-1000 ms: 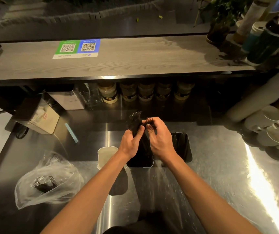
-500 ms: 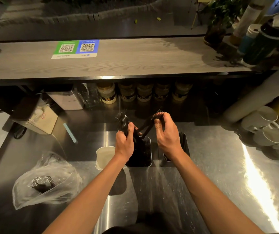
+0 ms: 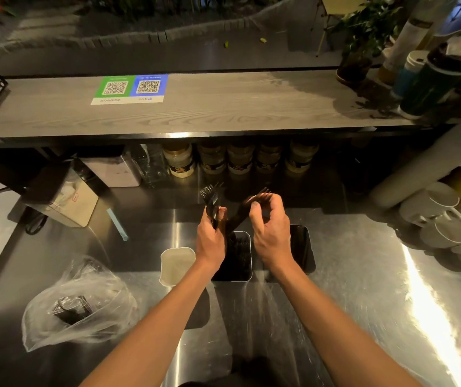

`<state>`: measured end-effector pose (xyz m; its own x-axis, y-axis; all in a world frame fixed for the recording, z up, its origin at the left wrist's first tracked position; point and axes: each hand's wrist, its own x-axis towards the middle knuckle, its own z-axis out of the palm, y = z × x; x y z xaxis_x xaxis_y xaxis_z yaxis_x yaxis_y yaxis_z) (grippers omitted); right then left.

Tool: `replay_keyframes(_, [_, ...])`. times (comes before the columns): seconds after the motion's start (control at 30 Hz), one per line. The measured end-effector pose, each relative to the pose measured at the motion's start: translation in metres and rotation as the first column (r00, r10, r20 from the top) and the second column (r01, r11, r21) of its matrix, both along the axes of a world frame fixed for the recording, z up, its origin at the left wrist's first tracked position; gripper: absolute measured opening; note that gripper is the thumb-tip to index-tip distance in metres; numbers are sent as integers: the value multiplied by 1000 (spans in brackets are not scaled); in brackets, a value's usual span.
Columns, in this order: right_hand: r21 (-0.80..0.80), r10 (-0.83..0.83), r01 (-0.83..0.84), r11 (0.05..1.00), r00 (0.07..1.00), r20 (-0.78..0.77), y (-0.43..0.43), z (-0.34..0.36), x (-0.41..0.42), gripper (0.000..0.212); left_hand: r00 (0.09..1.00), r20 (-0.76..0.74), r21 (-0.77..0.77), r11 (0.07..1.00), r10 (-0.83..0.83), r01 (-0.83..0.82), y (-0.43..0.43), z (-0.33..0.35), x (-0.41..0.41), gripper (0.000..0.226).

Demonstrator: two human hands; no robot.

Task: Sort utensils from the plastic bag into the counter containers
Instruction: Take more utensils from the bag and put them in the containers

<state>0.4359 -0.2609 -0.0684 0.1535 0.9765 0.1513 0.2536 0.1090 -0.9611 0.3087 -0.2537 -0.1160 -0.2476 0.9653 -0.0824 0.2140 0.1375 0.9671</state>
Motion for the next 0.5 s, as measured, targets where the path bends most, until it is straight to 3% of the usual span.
replay_keyframes(0.2, [-26, 110, -109, 994, 993, 46, 1, -1, -2, 6, 998, 60, -25, 1000, 7, -5, 0, 1, 4, 14])
replay_keyframes(0.4, [90, 28, -37, 995, 994, 102, 2, 4, 9, 11, 991, 75, 38, 993, 110, -113, 13, 10, -1, 42])
replay_keyframes(0.5, [95, 23, -40, 995, 985, 168, 5, 3, 12, 14, 986, 26, 64, 984, 165, -167, 15, 13, -6, 42])
